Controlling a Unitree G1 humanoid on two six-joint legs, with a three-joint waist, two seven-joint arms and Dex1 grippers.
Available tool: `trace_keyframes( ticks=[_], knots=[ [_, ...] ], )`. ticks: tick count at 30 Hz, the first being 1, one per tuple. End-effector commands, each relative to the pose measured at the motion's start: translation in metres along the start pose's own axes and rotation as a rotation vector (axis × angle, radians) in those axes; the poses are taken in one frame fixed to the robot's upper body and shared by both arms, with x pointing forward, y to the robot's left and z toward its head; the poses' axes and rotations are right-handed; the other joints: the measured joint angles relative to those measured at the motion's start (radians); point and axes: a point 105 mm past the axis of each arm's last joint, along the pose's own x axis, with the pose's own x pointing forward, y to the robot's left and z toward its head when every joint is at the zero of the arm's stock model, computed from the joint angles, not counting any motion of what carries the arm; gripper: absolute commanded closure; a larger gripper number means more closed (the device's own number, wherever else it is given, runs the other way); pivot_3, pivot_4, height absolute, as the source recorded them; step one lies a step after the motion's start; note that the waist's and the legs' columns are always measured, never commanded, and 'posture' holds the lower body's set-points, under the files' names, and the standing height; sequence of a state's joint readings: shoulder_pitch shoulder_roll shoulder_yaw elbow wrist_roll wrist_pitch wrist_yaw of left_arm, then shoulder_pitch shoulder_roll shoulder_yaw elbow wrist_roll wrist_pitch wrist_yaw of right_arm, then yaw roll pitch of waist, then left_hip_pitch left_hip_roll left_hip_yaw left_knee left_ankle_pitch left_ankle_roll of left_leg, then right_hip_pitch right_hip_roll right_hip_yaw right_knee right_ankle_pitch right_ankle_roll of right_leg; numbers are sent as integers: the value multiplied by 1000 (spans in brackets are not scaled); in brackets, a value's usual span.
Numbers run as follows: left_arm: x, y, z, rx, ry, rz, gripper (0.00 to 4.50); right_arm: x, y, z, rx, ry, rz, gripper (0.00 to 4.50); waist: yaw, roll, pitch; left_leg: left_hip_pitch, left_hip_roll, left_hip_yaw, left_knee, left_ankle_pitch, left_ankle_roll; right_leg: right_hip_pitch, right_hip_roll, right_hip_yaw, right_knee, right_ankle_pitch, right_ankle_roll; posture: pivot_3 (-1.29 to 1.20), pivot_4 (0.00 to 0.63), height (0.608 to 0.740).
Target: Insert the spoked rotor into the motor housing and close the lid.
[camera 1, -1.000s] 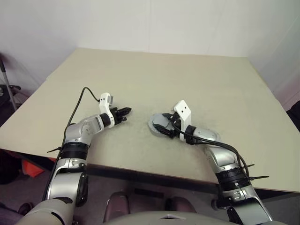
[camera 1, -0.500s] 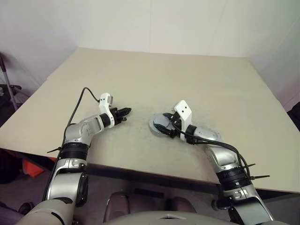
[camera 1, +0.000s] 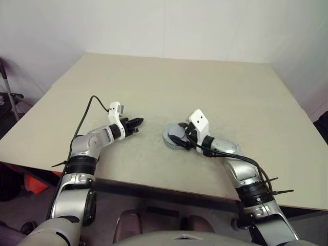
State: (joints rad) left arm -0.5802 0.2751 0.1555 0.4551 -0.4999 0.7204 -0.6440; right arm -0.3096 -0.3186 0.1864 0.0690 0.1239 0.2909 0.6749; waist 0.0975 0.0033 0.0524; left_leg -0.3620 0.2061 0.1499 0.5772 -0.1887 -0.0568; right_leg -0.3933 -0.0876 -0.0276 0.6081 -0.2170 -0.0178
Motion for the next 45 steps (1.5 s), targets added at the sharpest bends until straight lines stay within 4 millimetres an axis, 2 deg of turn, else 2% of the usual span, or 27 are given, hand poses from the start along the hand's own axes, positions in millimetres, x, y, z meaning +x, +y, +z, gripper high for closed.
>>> trace_keyframes(
  ticks=[1,7,17,27,30,34,38,45],
  knots=[
    [-2,-5,14,35,-38,-11,4500,-4,-5,-3,-26,26,-9,1392,0,0,0,0,0,0,0,0,0,1,0,0,0,0,0,0,0,740],
    [-1,-5,14,32,-37,-12,4500,-11,8,-7,15,47,74,1392,3,0,0,2,0,0,0,-1,1,2,0,0,-1,0,0,0,0,740],
    [-1,-5,15,35,-39,-11,4500,-5,2,-15,12,90,32,1392,1,0,0,2,0,0,0,-2,3,3,0,0,-2,-1,1,0,0,740],
    [0,-7,14,28,-37,-17,4500,-13,7,-36,17,196,73,1392,2,0,0,6,0,0,-1,-2,3,7,0,0,-2,-1,1,0,0,740],
    [2,-11,14,9,-40,-33,4500,-13,5,-37,22,193,63,1392,3,-1,0,6,0,0,-1,-2,3,7,0,0,-3,-1,1,0,0,740],
    [15,-32,16,-85,-50,-122,4500,-12,4,-36,18,190,55,1392,5,-1,-1,7,-1,0,-1,-2,3,8,-2,0,-3,-1,1,0,0,740],
    [31,-63,15,-174,-26,-252,4500,-11,2,-33,8,184,48,1392,5,-1,-1,8,-1,0,-1,-2,4,9,-3,0,-3,-1,1,0,0,740],
    [43,-84,0,-230,82,-327,4500,-11,-1,-32,0,181,34,1392,2,-1,-1,10,-1,1,-2,-2,4,9,-2,0,-3,-1,1,0,0,740]
  ],
)
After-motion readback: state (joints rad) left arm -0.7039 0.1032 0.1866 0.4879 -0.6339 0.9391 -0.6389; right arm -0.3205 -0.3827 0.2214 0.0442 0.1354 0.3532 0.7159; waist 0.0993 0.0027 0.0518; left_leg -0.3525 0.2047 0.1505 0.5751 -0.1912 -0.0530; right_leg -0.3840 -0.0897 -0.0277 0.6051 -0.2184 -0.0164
